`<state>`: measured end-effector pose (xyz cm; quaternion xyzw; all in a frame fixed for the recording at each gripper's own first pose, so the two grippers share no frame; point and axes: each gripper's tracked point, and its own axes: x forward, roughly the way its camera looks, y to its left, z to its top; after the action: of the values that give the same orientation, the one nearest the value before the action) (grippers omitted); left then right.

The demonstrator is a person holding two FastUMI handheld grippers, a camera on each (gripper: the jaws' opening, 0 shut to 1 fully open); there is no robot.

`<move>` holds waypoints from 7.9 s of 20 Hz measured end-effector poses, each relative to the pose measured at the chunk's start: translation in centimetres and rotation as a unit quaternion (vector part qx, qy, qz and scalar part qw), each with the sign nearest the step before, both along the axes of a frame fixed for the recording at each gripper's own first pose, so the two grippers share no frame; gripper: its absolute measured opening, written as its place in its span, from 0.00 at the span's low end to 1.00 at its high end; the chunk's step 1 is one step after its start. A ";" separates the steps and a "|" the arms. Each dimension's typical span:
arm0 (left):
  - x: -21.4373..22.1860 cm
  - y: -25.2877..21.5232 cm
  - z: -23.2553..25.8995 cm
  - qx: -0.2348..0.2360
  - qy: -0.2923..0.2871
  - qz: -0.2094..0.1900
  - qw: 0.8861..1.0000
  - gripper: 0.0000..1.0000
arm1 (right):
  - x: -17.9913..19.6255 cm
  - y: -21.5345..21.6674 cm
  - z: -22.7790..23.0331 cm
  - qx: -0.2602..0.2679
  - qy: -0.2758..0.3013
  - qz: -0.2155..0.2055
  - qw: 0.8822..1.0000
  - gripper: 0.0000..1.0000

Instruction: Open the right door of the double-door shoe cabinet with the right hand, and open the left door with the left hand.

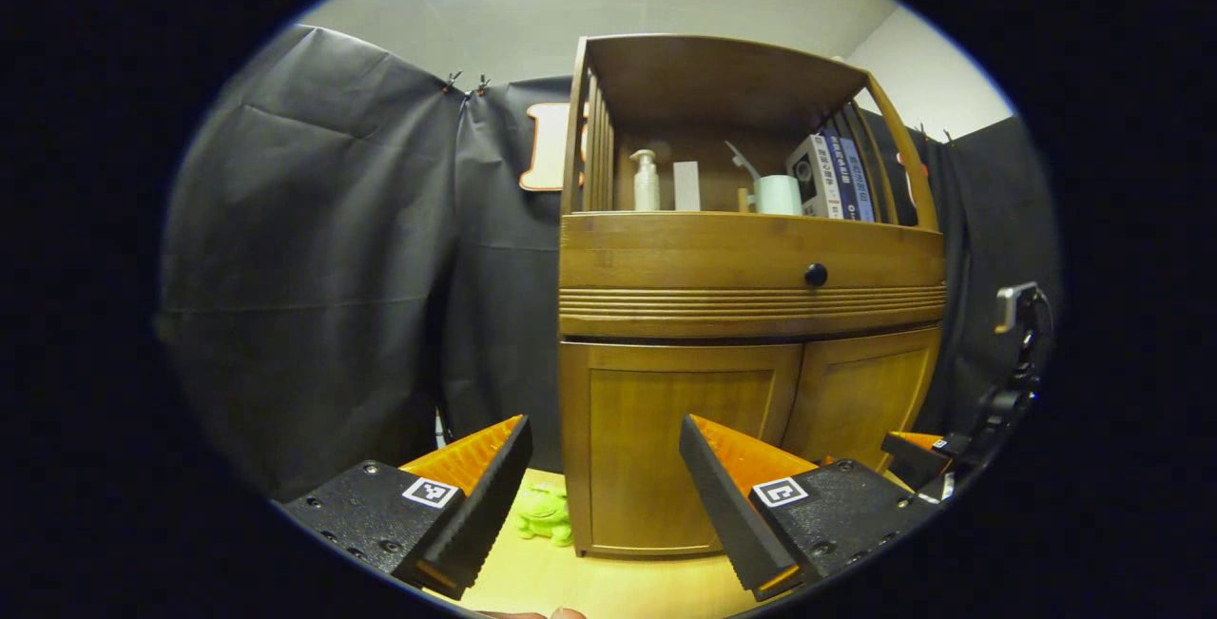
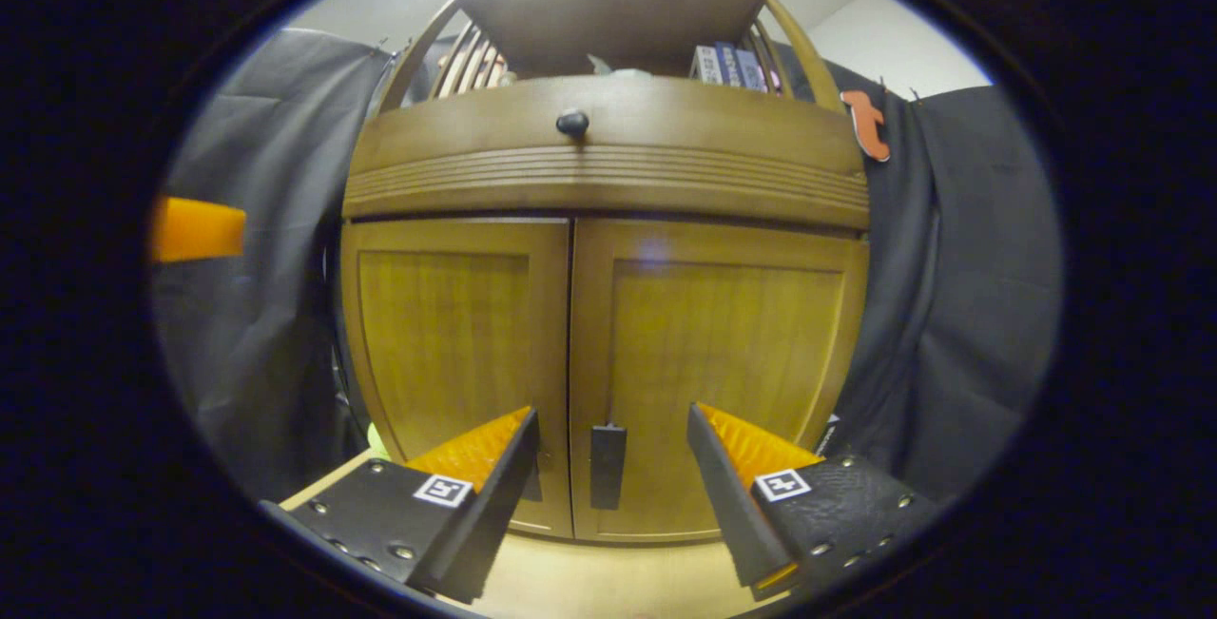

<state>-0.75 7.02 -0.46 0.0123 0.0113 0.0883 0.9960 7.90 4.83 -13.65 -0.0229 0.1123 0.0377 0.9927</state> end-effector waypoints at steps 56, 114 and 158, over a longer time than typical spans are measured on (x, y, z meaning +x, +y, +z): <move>1.3 -7.5 -5.8 -0.030 0.054 -0.101 0.993 0.95 | 6.1 -4.5 -5.7 0.053 0.114 -0.157 0.980 0.15; 9.7 -14.9 -21.7 -0.042 0.136 -0.146 0.979 0.25 | -0.9 -18.6 0.2 0.000 0.038 -0.235 0.971 0.09; -6.3 0.4 -20.3 -0.049 0.137 -0.060 0.987 0.03 | 6.8 -0.4 -3.2 0.031 0.069 -0.002 0.997 0.10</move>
<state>-7.07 7.42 -20.77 -0.0243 0.1516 0.0252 0.9878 14.74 4.39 -16.86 0.0108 0.1798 0.0404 0.9828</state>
